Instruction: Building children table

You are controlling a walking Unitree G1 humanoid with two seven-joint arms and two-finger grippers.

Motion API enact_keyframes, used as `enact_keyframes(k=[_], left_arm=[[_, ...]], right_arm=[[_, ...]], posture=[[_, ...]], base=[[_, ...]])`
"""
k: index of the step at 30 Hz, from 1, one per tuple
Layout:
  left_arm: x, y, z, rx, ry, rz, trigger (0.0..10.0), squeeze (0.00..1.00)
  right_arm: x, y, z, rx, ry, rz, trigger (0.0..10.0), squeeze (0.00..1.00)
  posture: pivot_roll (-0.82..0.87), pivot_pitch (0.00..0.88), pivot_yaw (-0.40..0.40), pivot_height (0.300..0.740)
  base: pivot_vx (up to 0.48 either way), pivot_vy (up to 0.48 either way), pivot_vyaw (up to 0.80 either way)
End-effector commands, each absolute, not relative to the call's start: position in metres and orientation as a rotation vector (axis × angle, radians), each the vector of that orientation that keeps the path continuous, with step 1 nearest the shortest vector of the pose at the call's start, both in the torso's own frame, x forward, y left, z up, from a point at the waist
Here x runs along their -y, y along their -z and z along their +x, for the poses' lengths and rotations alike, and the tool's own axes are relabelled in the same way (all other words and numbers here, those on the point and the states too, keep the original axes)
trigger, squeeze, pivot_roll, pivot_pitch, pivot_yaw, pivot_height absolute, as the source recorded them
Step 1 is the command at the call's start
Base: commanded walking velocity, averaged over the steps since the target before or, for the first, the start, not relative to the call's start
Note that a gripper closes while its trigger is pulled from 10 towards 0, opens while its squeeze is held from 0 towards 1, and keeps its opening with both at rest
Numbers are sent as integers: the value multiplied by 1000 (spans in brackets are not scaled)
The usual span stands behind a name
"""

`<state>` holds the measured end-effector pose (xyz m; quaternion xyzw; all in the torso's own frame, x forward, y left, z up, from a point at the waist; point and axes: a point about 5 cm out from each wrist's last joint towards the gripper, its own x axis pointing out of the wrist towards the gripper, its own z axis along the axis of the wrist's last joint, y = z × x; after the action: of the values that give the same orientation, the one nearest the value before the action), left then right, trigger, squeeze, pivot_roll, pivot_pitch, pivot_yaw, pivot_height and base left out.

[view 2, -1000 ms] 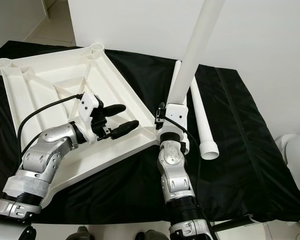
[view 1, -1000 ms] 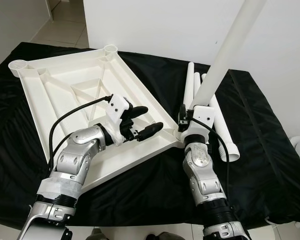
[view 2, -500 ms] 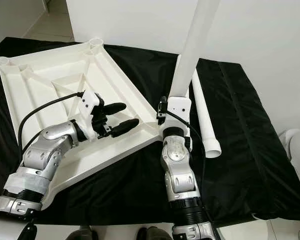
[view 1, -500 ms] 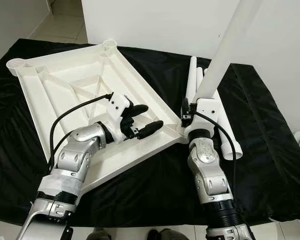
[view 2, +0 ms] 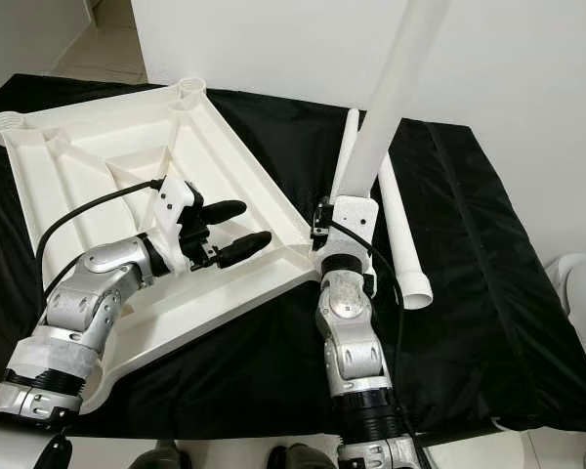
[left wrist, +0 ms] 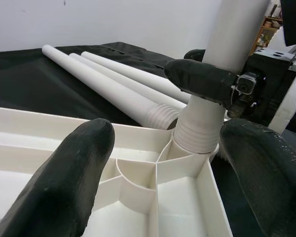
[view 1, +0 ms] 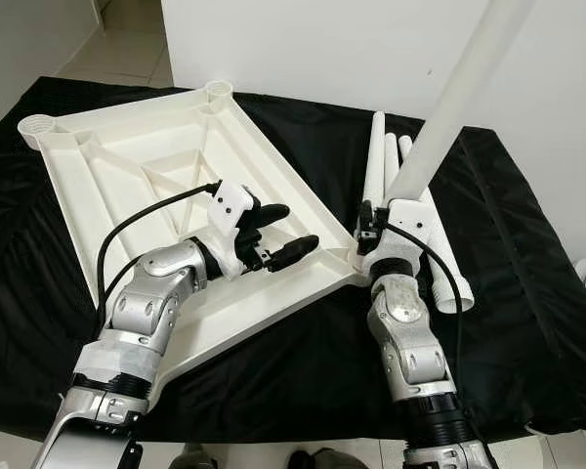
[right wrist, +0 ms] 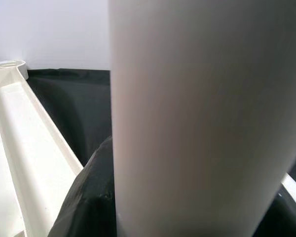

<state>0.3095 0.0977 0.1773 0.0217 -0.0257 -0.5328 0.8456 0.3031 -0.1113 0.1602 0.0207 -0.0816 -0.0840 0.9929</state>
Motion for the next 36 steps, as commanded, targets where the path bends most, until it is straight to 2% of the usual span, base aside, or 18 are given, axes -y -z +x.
enact_keyframes(k=[1,9,18,19,25,26,36], left_arm=[[-95,-177,308,53,1135,57,10000,0],[-94,-177,309,52,1138,56,10000,0],[-96,-177,308,49,1129,55,10000,0],[-96,-176,307,47,1127,54,10000,0],[-97,-176,306,47,1125,51,10000,0],[-96,-176,306,47,1126,49,10000,0],[-90,-174,303,41,1149,38,10000,0]], right_arm=[[119,-134,301,36,285,69,10000,0],[125,-126,313,-7,382,64,10000,0],[117,-128,316,5,347,67,10000,0],[116,-132,316,31,331,68,10000,1000],[114,-145,315,134,283,68,10000,1000],[114,-148,315,156,246,69,10000,0],[127,-146,314,166,121,63,10000,0]], posture=[[51,31,-93,740],[56,34,-96,740],[62,40,-103,740],[61,42,-105,740],[59,43,-105,740],[53,43,-103,740],[42,44,-98,740]], base=[[0,0,0],[0,0,0],[0,0,0],[0,0,0],[0,0,0],[0,0,0],[0,0,0]])
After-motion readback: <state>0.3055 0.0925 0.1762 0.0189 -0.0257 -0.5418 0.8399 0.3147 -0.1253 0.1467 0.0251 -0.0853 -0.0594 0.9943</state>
